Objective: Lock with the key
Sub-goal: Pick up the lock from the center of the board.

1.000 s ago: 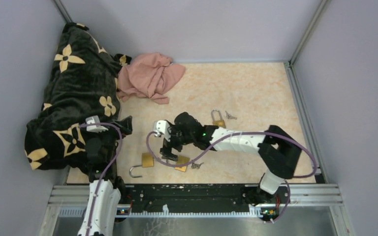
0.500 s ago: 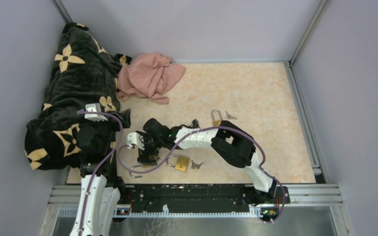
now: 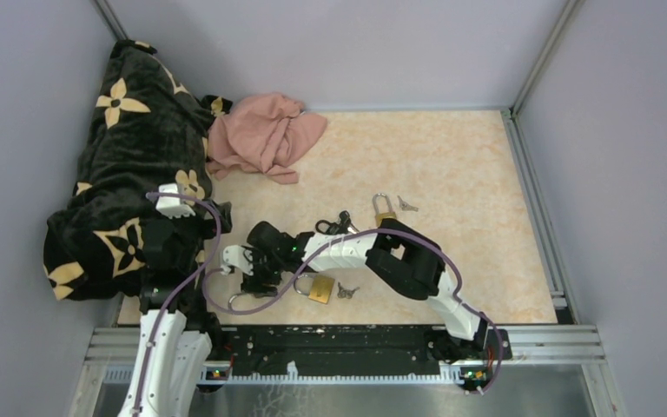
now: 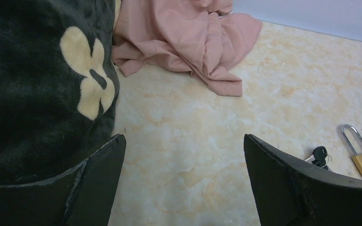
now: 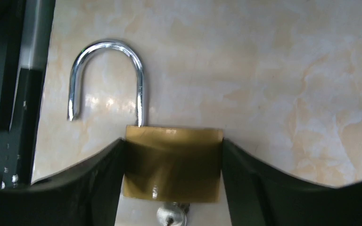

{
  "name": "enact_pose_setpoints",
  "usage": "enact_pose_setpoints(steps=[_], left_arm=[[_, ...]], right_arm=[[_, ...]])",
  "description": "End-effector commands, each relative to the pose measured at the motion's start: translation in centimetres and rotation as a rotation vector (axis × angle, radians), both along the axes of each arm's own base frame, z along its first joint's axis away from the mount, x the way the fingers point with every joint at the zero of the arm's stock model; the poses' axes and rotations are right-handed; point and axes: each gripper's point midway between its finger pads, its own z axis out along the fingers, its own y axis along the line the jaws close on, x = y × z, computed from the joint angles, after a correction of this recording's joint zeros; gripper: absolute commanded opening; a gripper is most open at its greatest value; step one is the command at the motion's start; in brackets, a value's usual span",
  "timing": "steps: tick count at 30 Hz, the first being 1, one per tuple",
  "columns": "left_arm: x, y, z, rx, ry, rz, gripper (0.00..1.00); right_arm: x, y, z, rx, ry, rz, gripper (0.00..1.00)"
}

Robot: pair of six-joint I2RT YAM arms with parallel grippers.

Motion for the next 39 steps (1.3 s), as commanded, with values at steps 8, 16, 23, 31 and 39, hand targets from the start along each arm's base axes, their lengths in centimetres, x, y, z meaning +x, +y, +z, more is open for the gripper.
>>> enact_pose_setpoints(steps=[8,16,23,31,39], left_arm=[[-0.1,0.5,3.0,0.150,-0.017,-0.024,0.99],[-0.9,-5.2,-1.1,0.320,0.103,-0.497,0.87],[-3.6,-7.2,-6.3,0.479,0.212,-0.887,0.69],[-9.2,-10.7,-13.8,0.602,0.293,-1.358,0.74],[-8.6,-12.2,-16.8,0.649,0.303,-1.441,0.83]], right_arm=[[0.5,-4.5,0.0,-0.081,-0.084,-0.169,0.12],[1.9,-4.1,4.0,0.178,-0.066,-0.236,0.07],[4.2,-6.7,6.1,0.331,-0.178,-0.255,0.07],[5.4,-7.6,6.9,0.428,-0.209,-0.259,0.07],[4.9,-8.1,9.6,0.534,-0.211,-0.275,0.07]])
